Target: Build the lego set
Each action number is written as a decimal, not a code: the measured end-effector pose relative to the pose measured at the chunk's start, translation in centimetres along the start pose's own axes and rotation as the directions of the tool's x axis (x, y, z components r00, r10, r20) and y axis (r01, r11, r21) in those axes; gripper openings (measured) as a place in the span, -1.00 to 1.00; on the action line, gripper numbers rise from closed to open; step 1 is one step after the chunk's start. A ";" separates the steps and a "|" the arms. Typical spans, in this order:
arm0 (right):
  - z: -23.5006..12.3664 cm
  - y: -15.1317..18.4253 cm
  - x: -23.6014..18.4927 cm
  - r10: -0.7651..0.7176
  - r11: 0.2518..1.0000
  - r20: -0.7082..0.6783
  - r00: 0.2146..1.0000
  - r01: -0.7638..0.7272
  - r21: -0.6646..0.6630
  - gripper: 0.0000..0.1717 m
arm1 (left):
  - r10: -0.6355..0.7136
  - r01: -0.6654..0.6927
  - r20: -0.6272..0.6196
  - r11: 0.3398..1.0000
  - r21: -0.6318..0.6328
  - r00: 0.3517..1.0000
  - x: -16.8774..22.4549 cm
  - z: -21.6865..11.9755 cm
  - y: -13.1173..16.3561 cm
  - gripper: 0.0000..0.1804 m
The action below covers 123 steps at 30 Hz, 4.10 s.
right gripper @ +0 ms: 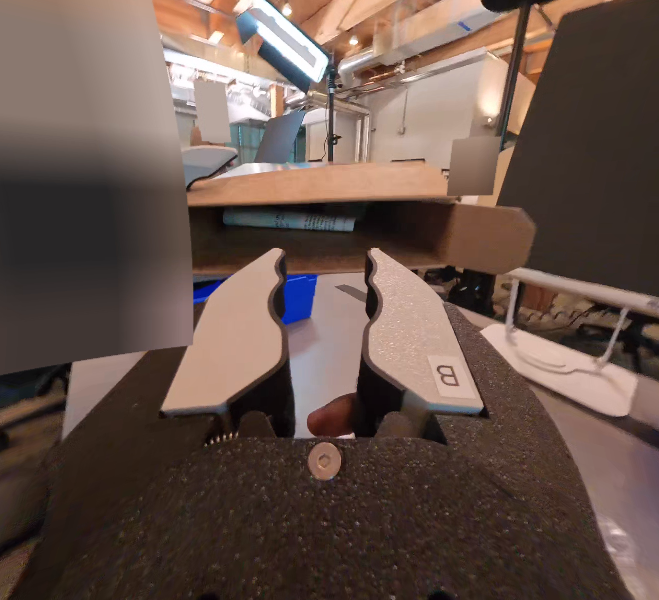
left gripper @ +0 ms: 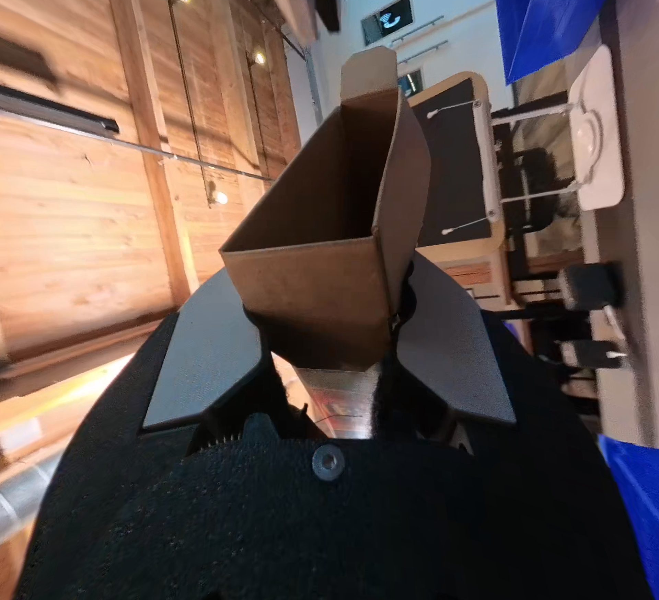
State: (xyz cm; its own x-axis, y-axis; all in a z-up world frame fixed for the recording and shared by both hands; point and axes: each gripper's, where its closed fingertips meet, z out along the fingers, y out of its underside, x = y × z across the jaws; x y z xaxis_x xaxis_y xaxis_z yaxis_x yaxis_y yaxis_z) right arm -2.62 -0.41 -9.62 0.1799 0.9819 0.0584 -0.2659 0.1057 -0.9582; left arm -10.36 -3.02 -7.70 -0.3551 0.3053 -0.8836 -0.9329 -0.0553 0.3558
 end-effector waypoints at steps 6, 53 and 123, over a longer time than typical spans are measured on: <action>1.5 1.8 -0.1 0.420 0.906 -0.049 0.906 -0.414 0.092 -0.42 | 0.118 -0.119 0.044 0.993 0.023 0.992 -0.7 0.3 -1.1 -0.17; -2.8 1.4 2.9 0.759 0.641 0.165 0.629 -0.767 -0.025 -0.94 | -0.513 0.498 -0.067 0.852 -0.159 0.856 6.8 -0.6 1.8 -0.18; 12.4 20.4 11.0 -0.713 0.172 0.693 0.101 0.985 0.033 -0.30 | -0.551 0.549 0.008 0.830 -0.096 0.834 1.0 -3.7 8.2 -0.18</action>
State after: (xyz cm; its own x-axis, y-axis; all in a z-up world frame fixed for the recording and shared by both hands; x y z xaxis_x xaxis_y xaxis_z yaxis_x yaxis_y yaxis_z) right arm -17.82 14.54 -25.08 -0.4488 0.1325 0.8838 0.0999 0.9902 -0.0977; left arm -18.56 -6.68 -6.76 0.2183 0.2928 -0.9309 -0.9752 0.0306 -0.2191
